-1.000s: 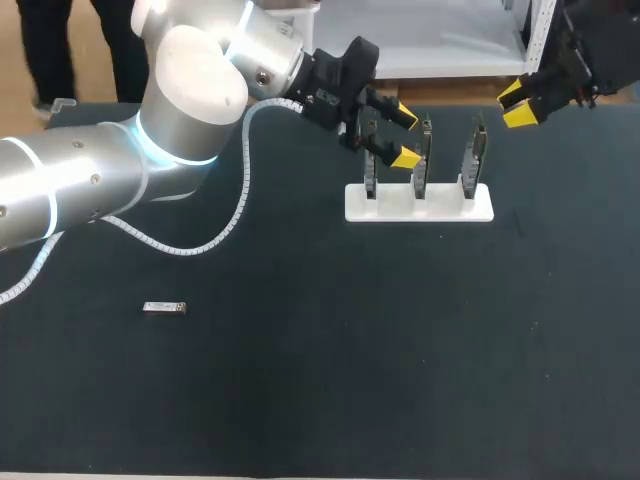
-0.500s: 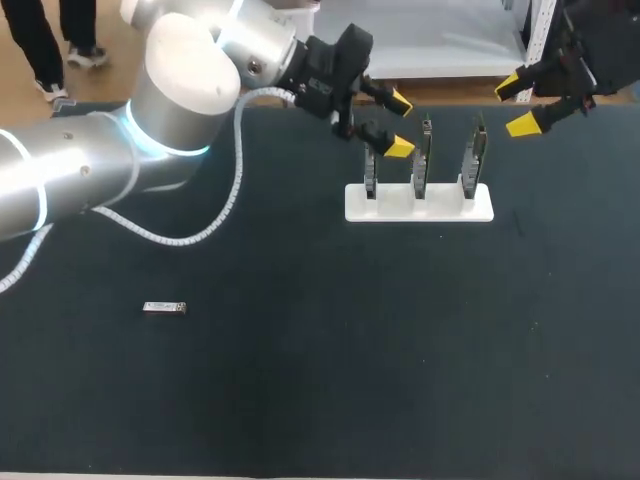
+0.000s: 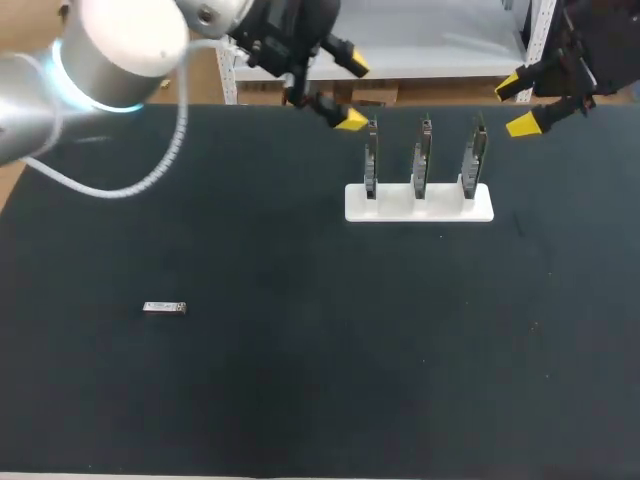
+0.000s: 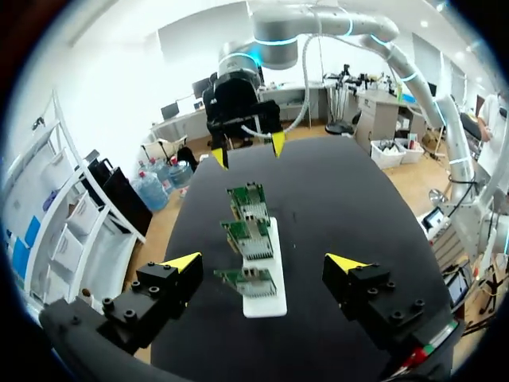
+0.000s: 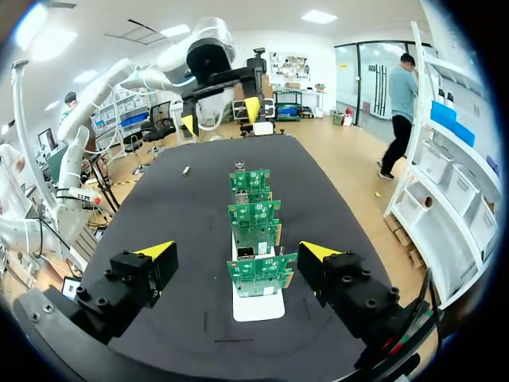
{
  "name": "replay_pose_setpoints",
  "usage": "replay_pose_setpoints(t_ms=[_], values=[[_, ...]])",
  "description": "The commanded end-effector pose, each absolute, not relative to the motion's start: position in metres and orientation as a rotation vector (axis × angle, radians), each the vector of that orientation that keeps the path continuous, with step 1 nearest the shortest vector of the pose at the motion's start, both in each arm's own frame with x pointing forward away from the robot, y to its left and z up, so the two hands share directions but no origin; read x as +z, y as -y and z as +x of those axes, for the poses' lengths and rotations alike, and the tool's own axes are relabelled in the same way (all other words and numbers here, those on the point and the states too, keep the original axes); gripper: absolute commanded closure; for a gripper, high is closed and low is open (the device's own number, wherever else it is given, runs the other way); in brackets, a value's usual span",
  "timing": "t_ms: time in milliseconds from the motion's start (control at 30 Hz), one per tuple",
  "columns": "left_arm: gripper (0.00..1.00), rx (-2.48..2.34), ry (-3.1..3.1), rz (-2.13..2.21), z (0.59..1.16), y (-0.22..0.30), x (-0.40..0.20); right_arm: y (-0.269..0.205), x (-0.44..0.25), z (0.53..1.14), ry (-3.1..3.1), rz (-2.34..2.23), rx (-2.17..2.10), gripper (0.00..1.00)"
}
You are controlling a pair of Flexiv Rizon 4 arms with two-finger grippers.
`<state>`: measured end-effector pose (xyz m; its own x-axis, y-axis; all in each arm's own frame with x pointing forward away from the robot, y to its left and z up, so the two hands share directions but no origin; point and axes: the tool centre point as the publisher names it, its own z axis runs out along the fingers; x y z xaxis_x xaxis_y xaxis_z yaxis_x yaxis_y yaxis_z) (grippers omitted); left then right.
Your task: Pick up the optical module with the left hand, and insert it into the network port with the right hand.
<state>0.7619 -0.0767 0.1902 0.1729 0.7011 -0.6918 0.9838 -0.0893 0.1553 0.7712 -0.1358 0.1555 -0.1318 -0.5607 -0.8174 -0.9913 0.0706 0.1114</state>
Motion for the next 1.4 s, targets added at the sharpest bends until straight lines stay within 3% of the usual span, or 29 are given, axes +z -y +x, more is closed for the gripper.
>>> replay_pose_setpoints(t_ms=[33,667,1400], values=[[0.00,-0.427,-1.673,1.860,0.719,0.030,0.210,0.135,0.156,0.771,-1.761,-1.545,0.931,0.00],[0.00,0.112,-2.122,2.001,0.625,-0.098,0.152,0.135,0.156,0.771,-1.761,-1.545,0.931,0.00],[0.00,0.054,-2.239,2.178,0.581,-0.159,0.072,0.135,0.156,0.771,-1.761,-1.545,0.931,0.00]])
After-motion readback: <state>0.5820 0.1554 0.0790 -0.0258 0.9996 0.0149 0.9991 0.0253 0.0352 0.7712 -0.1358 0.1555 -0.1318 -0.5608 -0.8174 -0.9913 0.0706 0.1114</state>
